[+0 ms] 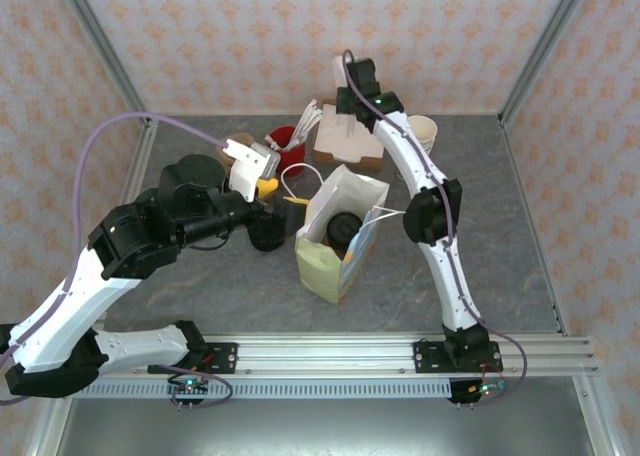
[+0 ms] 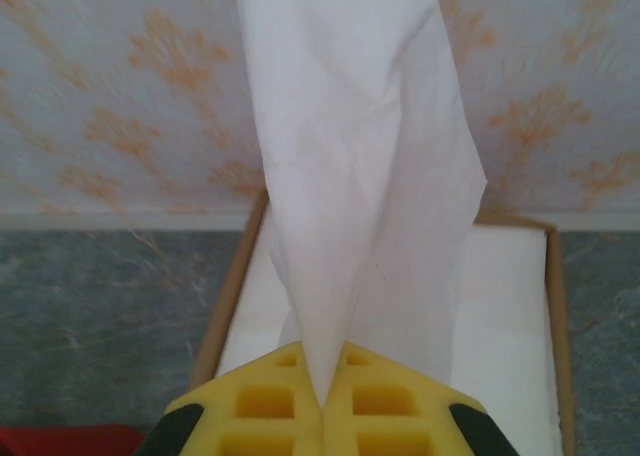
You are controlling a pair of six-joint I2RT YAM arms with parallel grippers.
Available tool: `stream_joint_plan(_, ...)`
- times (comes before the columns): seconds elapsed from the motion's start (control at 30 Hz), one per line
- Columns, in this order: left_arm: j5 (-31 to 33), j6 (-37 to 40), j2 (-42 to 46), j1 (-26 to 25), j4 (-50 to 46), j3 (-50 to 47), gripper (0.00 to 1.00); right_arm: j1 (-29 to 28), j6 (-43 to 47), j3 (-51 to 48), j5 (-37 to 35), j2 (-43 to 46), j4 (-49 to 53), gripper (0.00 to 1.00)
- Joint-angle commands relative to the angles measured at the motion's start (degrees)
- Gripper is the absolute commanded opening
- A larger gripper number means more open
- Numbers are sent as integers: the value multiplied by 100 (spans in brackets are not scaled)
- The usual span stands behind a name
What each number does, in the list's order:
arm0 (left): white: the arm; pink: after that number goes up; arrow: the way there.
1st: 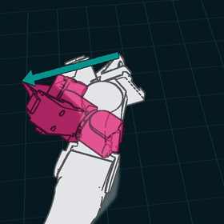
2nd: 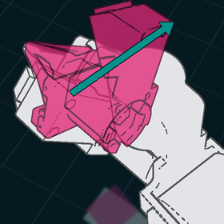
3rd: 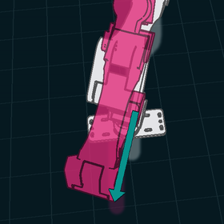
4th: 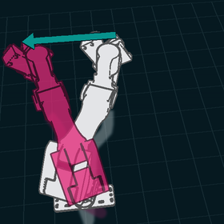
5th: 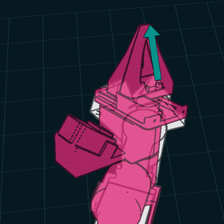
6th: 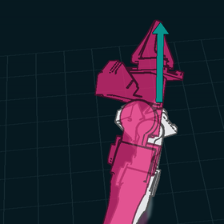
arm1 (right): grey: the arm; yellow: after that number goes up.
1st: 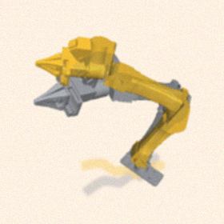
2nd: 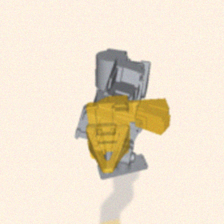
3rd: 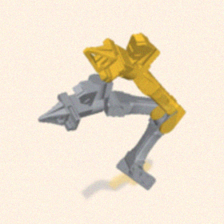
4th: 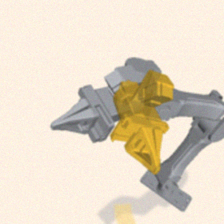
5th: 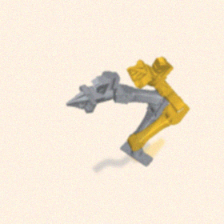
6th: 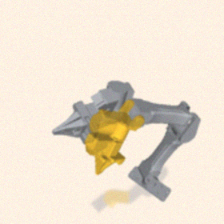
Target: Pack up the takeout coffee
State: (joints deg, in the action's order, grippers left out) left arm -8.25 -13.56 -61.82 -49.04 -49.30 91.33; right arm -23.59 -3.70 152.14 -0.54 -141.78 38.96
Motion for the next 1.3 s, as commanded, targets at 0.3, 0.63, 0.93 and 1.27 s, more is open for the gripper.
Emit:
stream_joint_plan(0.3, 1480, -496, 50, 417, 163, -279, 91, -19, -1007, 221, 535, 1951, 920, 0)
stream_joint_plan(0.63, 1089, -999, -275, 1315, 170, -350, 96, -586, -3291, -1554, 1460, 4290, 1377, 0)
stream_joint_plan(0.93, 887, -1195, -196, 1459, 420, -906, 97, -2395, -5426, -4529, 837, 6218, 325, 0)
stream_joint_plan(1.27, 812, -1140, 281, 1507, 592, -1432, 97, -3700, -6242, -6415, -636, 7053, -284, 0)
